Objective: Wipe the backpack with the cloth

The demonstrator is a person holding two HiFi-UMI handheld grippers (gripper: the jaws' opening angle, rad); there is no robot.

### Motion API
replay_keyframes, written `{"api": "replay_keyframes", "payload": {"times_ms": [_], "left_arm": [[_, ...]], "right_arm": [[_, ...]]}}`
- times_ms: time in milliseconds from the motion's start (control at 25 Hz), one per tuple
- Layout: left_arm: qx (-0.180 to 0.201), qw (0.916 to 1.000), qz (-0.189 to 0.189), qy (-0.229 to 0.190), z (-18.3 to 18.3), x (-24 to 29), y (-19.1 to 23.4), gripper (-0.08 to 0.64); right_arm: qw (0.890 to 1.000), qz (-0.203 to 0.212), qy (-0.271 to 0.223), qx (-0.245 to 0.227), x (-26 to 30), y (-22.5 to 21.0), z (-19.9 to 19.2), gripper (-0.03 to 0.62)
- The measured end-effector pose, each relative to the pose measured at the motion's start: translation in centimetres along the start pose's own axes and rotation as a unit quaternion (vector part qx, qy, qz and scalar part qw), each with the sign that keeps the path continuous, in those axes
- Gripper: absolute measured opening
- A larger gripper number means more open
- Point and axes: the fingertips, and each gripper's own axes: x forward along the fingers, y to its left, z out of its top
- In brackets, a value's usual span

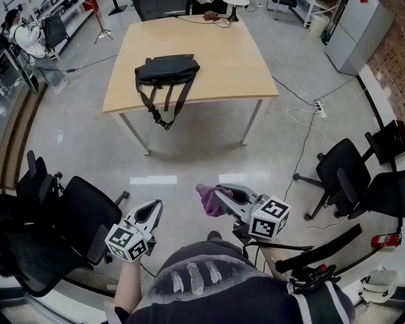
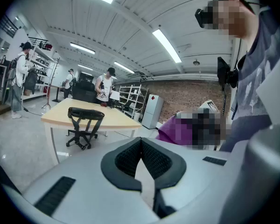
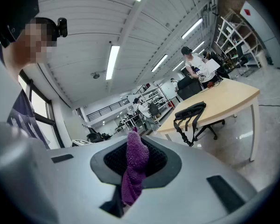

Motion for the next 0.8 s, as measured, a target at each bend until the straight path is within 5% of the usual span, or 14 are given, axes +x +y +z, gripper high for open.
{"api": "replay_keyframes", "payload": {"times_ms": [240, 480, 600, 800], "left_arm": [[0.061, 0.9975, 0.029, 0.02, 2.0, 3.2, 0.4, 0.008], [0.082, 0.9959, 0.002, -0.037, 7.2, 5.8, 1.9, 0.007], [0.114, 0.9915, -0.001, -0.063, 10.1, 7.4, 4.3, 0.007], [0.098, 0.9915, -0.027, -0.08, 13.3, 10.3, 10.9, 0.007]], "right_arm": [[1.0, 0.011, 0.004, 0.021, -1.0, -3.3, 1.4, 0.048], [1.0, 0.01, -0.004, -0.02, 1.3, -5.5, 4.2, 0.048], [1.0, 0.006, -0.004, -0.025, 3.3, -6.9, 5.5, 0.048], [1.0, -0.01, -0.002, -0.019, 9.4, -9.3, 8.3, 0.048]]}}
